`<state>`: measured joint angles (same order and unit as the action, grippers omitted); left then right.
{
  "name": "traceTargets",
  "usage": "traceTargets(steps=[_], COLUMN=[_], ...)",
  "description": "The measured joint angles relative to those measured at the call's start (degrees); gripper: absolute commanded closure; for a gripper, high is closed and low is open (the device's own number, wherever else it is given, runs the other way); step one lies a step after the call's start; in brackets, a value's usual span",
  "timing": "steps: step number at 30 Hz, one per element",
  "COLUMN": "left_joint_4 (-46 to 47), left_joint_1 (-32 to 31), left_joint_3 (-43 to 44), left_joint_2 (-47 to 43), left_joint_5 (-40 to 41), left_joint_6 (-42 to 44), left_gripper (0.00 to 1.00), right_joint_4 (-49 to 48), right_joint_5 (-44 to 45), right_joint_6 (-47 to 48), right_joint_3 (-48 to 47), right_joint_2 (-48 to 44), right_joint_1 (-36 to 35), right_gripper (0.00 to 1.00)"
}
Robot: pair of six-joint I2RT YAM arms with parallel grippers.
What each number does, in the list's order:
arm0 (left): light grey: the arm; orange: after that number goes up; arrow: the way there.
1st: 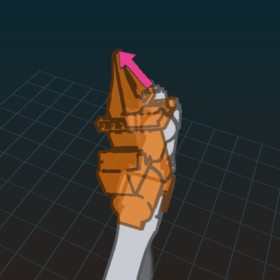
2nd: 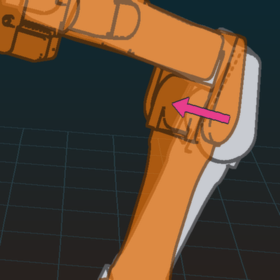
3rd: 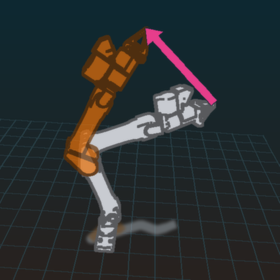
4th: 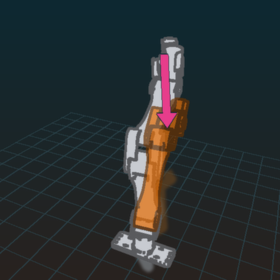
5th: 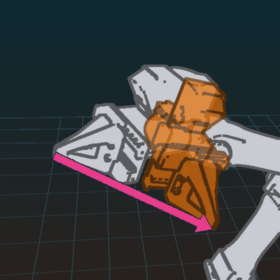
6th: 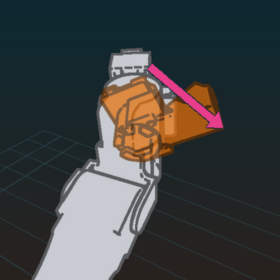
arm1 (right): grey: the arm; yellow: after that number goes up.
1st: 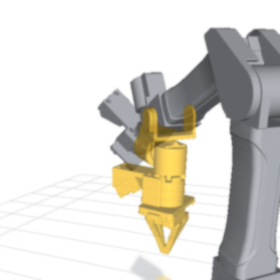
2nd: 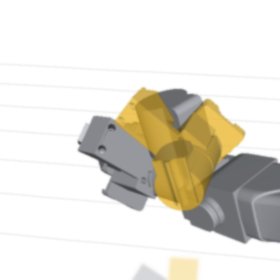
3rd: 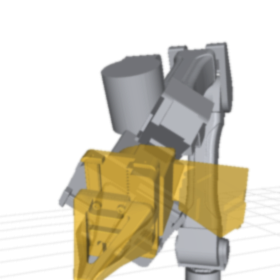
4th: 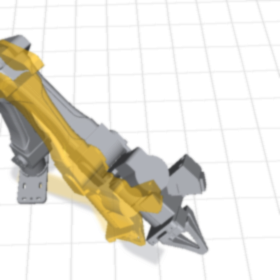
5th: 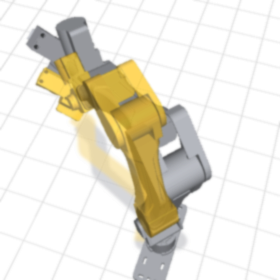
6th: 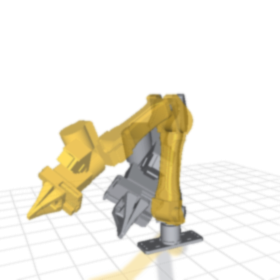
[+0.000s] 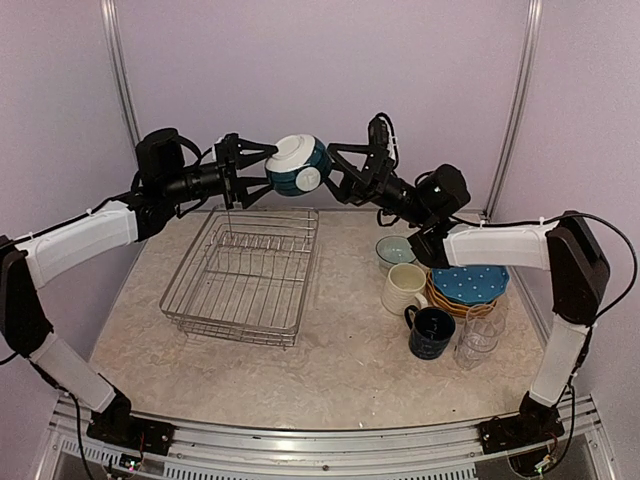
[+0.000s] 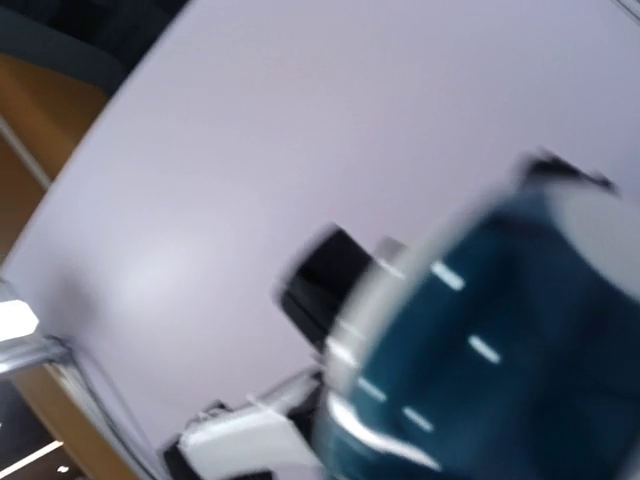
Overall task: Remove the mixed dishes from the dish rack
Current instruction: Pass from the left arm to the right, then place the bowl in the bowl.
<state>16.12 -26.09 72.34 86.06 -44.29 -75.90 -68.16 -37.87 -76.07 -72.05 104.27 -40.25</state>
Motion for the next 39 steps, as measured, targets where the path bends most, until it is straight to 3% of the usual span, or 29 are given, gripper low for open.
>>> traceTargets(steps=[5,9,15,19,21,25,28,34,39], left_joint_4=[6.5,10.6,16.1,20.3,22.2,23.0,19.0,-0.5,-16.9], left_joint_1=[-0.8,-1.3,-1.5,-1.5,-0.9,-0.2,-0.8,-0.3,0.0], left_joint_3=[-0.9,-1.8,-3.9,-6.2,-7.4,-9.0,-10.6,-11.7,-11.2], left_joint_2=[1.0,1.2,3.0,3.8,3.8,3.6,2.6,-5.3,-14.1], left_joint_5=[-1.0,-1.9,-2.1,-1.6,-0.2,-0.1,0.0,4.2,10.5], left_joint_6=[-4.0,-6.3,-11.4,-13.9,-14.6,-13.0,-9.8,3.4,15.1], left_gripper=[0.68,0.68,0.69,0.68,0.62,0.15,0.02,0.01,0.01], right_joint_4=[-4.7,-6.5,-7.9,-9.1,-9.2,-8.2,-6.8,-2.6,19.1], right_joint_5=[0.9,1.7,3.1,3.2,3.2,3.7,2.5,0.8,0.3], right_joint_6=[-4.3,-8.4,-13.1,-15.4,-15.7,-16.4,-15.5,-7.1,9.3], right_joint_3=[-3.3,-5.4,-7.0,-8.7,-8.7,-9.0,-9.0,-4.0,-0.3], right_joint_2=[2.0,4.5,6.8,7.6,7.8,8.6,8.7,5.9,-0.9], right_joint_1=[-0.9,-1.7,-2.5,-2.9,-2.7,-2.5,-2.8,-2.2,-0.2], right_gripper=[0.37,0.50,0.99,1.00,1.00,1.00,1.00,1.00,1.00])
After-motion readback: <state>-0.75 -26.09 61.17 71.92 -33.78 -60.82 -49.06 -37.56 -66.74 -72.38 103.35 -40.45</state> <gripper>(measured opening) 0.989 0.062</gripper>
